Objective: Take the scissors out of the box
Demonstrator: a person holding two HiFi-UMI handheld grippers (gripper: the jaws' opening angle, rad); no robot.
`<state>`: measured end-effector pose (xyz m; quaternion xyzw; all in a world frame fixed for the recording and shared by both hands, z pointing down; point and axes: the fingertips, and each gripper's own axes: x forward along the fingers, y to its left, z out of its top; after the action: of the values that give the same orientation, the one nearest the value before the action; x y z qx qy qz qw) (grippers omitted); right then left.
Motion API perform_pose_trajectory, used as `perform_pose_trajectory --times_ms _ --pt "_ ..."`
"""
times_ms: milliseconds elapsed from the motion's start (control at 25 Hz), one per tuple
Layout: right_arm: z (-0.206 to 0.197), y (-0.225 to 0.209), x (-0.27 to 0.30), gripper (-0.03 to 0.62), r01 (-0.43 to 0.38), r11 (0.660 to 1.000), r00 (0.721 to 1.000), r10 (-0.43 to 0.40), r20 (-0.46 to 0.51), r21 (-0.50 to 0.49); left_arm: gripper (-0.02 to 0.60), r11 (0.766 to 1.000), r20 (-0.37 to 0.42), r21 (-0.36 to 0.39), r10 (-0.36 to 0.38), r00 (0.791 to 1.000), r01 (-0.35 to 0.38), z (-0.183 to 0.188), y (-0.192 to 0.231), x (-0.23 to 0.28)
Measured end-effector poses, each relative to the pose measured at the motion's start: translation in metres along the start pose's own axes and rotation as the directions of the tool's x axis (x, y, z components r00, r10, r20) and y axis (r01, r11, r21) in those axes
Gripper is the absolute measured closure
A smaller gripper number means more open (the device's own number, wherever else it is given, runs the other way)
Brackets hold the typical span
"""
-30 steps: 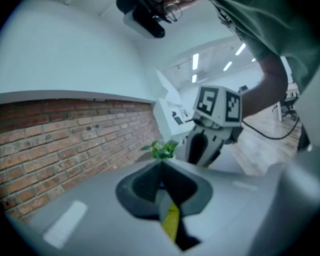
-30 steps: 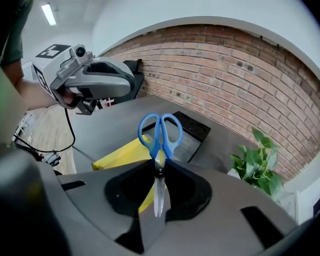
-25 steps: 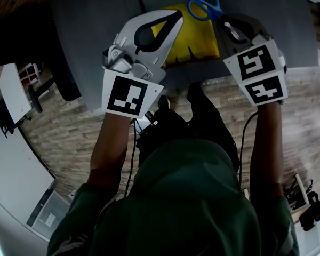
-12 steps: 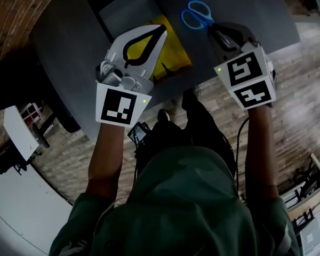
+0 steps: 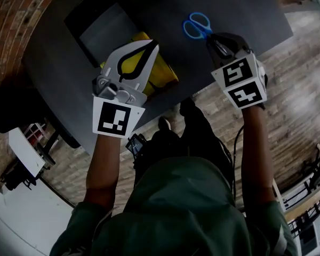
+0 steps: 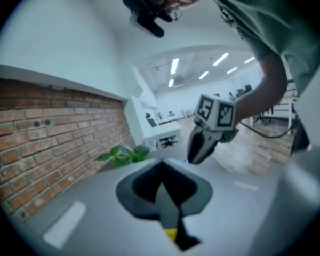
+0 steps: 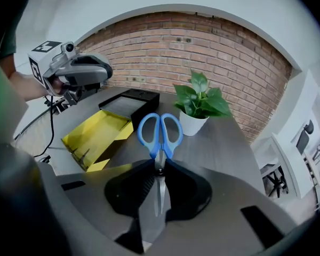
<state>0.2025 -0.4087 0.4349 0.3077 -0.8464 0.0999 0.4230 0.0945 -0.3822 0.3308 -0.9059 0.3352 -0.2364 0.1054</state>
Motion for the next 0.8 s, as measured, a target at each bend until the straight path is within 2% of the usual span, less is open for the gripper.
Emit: perform_pose_trajectory --times_ms 320,800 --pt "-0.038 -0.015 0.034 0.536 -0.024 0.999 0.999 0.026 -0.044 0.047 0.581 0.999 -0.038 -0.019 -0.039 0.999 0.038 -0.019 -0.007 0.025" --pt "-0.069 -0.028 0.066 0.536 -0.051 0.995 0.995 0.058 -0.085 0.085 0.581 0.997 -0.074 -0.043 -0.059 0.996 0.056 -0.037 -0.011 0.047"
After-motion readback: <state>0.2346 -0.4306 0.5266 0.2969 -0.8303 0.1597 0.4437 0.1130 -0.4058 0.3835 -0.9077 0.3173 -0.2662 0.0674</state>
